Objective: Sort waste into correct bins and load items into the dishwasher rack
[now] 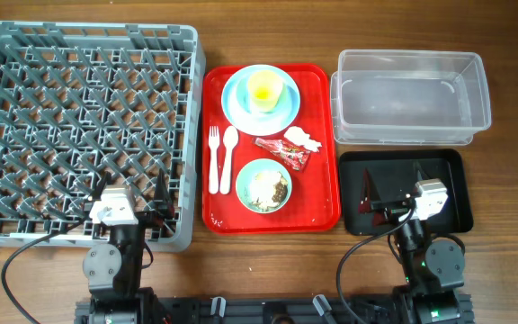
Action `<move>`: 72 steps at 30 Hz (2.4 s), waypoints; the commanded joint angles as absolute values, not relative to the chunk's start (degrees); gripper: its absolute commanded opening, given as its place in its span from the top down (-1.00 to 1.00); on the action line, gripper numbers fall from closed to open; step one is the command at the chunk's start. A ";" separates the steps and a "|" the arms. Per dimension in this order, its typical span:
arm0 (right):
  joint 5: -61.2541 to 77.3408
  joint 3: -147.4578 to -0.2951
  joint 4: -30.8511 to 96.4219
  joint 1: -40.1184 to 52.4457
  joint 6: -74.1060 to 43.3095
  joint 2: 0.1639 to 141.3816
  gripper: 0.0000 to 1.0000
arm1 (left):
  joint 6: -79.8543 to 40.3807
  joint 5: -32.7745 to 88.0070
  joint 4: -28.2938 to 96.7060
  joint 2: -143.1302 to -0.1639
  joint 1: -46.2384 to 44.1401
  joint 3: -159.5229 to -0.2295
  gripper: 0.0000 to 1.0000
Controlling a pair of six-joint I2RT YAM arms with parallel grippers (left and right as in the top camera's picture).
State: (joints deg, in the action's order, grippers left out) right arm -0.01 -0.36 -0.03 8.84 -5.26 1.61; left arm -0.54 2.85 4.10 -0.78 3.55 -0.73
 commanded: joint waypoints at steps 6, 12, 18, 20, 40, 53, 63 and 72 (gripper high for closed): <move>0.10 -0.30 -0.36 8.75 -4.86 1.72 -0.99 | -0.30 2.92 4.25 -0.16 3.88 -0.34 -1.00; 0.10 -0.30 -0.36 8.75 -4.86 1.74 -0.99 | -0.30 2.92 4.25 -0.16 3.88 -0.34 -1.00; 0.10 -0.30 -0.36 8.75 -4.86 1.74 -1.00 | -0.30 2.92 4.25 -0.16 3.88 -0.34 -1.00; 0.10 -0.30 -0.36 8.75 -4.86 1.74 -0.99 | -0.30 2.92 4.25 -0.16 3.88 -0.34 -1.00; 0.10 -0.30 -0.36 8.75 -4.86 1.72 -1.00 | -0.30 0.80 4.10 -0.16 3.88 -0.34 -1.00; 0.10 -0.30 -0.36 8.75 -4.89 1.72 -0.99 | -0.49 11.49 -0.51 -0.16 3.88 -1.78 -1.00; 0.10 -0.30 -0.36 8.75 -4.86 1.72 -1.00 | -1.85 40.18 33.43 -39.42 3.86 -64.20 -1.00; 0.10 -0.30 -0.36 8.75 -4.86 1.74 -0.99 | -6.90 57.23 58.70 -81.97 0.40 -93.34 -0.51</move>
State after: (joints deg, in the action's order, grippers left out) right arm -0.01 -0.36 -0.01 8.84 -5.23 1.98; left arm -5.17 48.82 57.23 -78.37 1.61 -92.01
